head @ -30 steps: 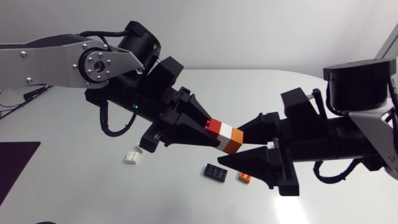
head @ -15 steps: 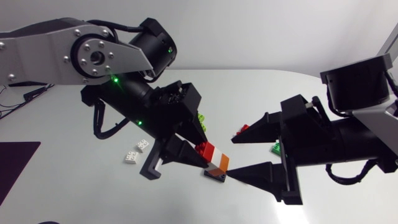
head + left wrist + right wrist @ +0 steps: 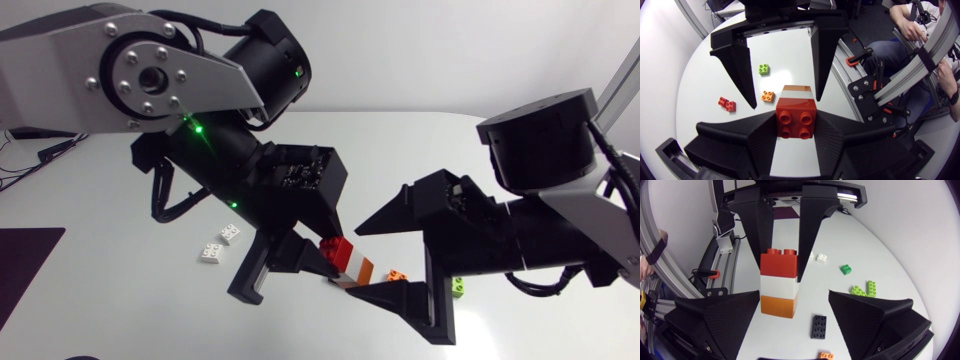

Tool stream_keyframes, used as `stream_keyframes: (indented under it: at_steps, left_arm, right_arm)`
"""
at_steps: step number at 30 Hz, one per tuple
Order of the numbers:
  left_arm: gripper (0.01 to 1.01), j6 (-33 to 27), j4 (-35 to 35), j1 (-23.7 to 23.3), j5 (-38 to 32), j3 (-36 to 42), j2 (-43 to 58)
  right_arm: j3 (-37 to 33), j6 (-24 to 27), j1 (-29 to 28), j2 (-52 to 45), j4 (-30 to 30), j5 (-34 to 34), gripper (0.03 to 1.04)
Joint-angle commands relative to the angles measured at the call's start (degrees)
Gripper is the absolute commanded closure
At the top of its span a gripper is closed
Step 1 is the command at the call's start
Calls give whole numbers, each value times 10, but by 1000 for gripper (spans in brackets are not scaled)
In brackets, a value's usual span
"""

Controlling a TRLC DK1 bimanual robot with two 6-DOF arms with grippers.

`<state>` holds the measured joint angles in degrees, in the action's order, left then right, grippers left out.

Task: Separate the duplo bricks

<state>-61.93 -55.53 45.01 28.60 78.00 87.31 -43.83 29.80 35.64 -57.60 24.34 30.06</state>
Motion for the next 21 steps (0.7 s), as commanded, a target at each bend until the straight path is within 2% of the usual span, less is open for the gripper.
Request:
stream_keyframes:
  at_steps: [1,7,10,17,19,21]
  left_arm:
    - [739,-11,-4,4,0,19,1]
    - [739,-7,5,5,1,18,4]
    - [739,-6,13,9,1,15,5]
    - [739,-6,19,9,0,8,3]
    - [739,-7,19,9,-2,6,1]
    - [736,-8,19,10,-4,4,0]
  right_arm:
    - [3,-5,4,-9,-11,-3,97]
    - [20,-29,19,-14,-39,-14,143]
    - [27,-38,26,-16,-52,-19,223]
    - [33,-41,28,-9,-54,-22,656]
    - [35,-41,28,-8,-54,-22,749]
    - [36,-41,28,-6,-53,-22,754]
